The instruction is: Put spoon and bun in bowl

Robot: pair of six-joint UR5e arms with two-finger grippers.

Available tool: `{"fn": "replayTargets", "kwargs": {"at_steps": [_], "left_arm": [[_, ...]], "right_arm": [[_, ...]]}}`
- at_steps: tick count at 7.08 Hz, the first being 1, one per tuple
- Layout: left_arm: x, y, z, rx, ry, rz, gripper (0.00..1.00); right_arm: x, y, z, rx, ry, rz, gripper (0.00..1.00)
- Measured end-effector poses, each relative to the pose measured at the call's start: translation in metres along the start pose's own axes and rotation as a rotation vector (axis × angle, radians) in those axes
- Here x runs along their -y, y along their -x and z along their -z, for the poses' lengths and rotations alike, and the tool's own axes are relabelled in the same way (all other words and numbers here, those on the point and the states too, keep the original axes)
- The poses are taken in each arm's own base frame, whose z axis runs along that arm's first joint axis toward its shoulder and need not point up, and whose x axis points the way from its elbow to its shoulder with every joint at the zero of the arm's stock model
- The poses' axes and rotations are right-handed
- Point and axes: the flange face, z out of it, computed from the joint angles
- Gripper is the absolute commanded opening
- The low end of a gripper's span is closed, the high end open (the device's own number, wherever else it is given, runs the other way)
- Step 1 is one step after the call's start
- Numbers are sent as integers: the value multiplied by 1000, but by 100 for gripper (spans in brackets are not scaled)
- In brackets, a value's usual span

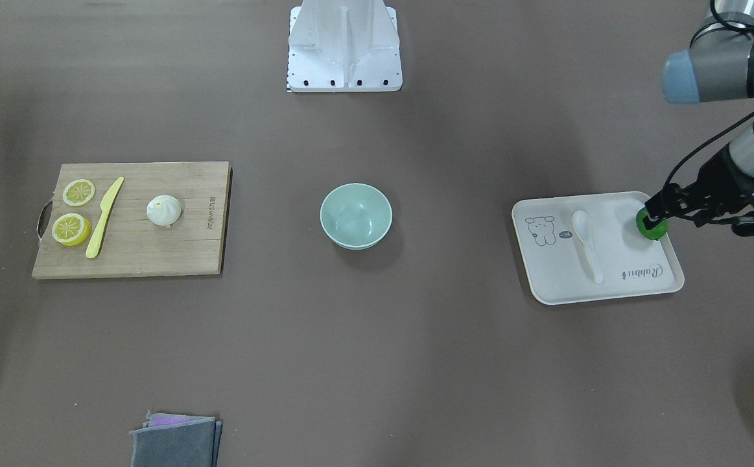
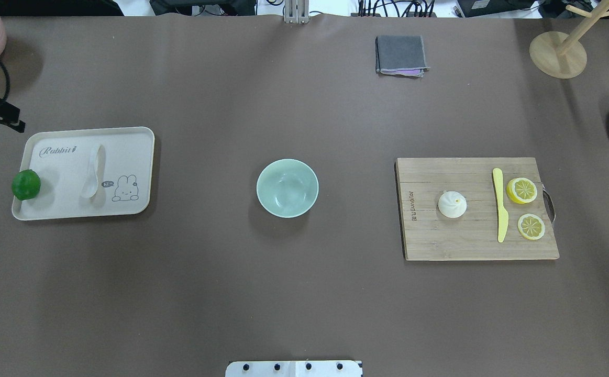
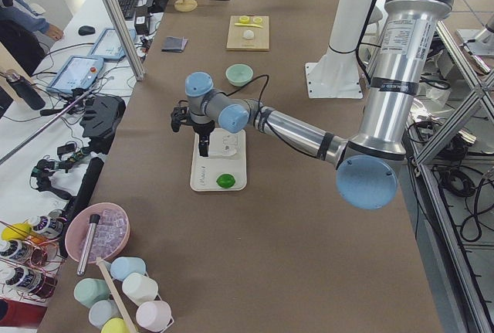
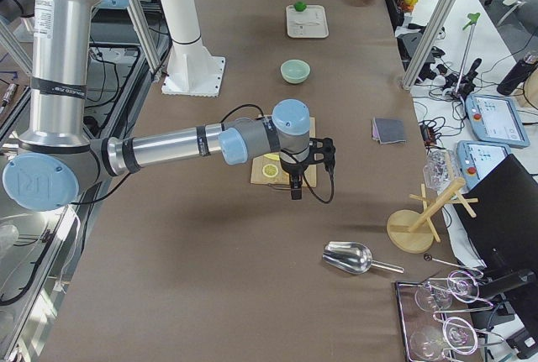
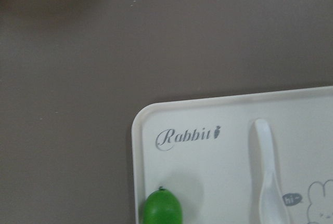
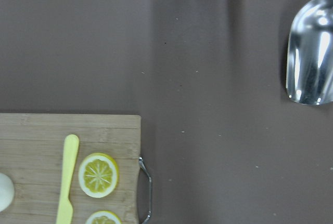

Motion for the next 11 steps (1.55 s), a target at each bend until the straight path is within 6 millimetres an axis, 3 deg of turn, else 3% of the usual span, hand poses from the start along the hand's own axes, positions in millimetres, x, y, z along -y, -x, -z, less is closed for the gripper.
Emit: {"fn": "replayTargets", "kwargs": {"at_steps": [2, 5, 7, 8, 10, 11], "left_arm": [[6, -40, -36, 17, 33, 21, 93], [3, -55, -82, 50, 38, 34, 85], [-3, -57, -112, 47, 34, 39, 77], [-5, -55, -121, 52, 31, 38, 64], [-7, -53, -127, 56, 30, 40, 22], [-9, -51, -127, 58, 29, 46, 7]], "right_arm": [[9, 55, -10, 28, 16, -37, 99], [17, 140, -39, 24, 31, -60, 99], [12, 175, -58, 17, 44, -46, 99], [10, 188, -65, 19, 53, -36, 99], [7, 201, -70, 24, 61, -32, 99], [6, 202, -71, 25, 62, -32, 99]]}}
